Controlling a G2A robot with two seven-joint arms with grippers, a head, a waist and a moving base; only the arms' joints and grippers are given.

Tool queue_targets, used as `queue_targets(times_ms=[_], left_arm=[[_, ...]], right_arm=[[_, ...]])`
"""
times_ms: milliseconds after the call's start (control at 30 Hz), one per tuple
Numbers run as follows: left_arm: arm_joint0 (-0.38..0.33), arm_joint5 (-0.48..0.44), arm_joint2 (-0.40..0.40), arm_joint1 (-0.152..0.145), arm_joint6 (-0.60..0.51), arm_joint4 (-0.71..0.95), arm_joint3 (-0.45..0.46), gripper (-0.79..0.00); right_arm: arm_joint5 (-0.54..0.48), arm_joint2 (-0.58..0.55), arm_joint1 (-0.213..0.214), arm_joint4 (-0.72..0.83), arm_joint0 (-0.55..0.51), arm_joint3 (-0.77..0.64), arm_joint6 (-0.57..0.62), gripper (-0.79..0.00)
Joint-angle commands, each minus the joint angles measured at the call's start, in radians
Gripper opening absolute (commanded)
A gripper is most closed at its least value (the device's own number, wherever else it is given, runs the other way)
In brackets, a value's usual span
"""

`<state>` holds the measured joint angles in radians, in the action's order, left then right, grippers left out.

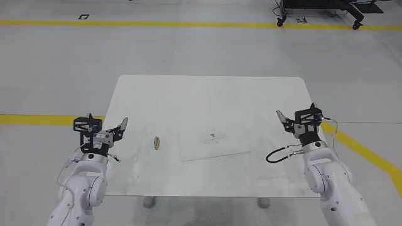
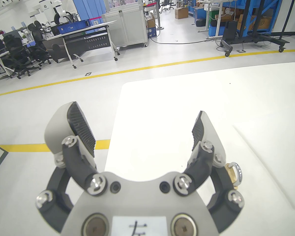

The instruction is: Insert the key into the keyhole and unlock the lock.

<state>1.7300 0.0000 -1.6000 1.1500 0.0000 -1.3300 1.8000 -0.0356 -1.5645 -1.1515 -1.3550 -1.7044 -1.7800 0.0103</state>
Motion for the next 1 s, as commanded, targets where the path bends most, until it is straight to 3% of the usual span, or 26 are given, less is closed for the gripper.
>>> queue_targets(times_ms=[0, 200, 567, 800, 900, 967], left_arm=[[0.0, 0.0, 0.0, 0.0, 0.0, 0.0, 0.0, 0.0], [0.0, 0.0, 0.0, 0.0, 0.0, 0.0, 0.0, 0.0], [0.0, 0.0, 0.0, 0.0, 0.0, 0.0, 0.0, 0.0], [0.0, 0.0, 0.0, 0.0, 0.0, 0.0, 0.0, 0.0], [0.0, 0.0, 0.0, 0.0, 0.0, 0.0, 0.0, 0.0], [0.0, 0.0, 0.0, 0.0, 0.0, 0.0, 0.0, 0.0]], right_arm=[[-0.051, 0.037, -0.003, 0.022, 0.034, 0.028, 0.003, 0.0], [-0.253, 0.177, -0.016, 0.098, 0.173, 0.174, 0.055, 0.0], [-0.763, 0.394, -0.043, 0.221, 0.465, 0.56, 0.057, 0.0], [-0.917, 0.519, -0.077, 0.261, 0.621, 0.762, 0.068, 0.0], [-0.946, 0.556, -0.085, 0.21, 0.667, 0.8, 0.057, -0.194], [-0.932, 0.581, -0.089, 0.131, 0.686, 0.795, 0.025, -0.262]])
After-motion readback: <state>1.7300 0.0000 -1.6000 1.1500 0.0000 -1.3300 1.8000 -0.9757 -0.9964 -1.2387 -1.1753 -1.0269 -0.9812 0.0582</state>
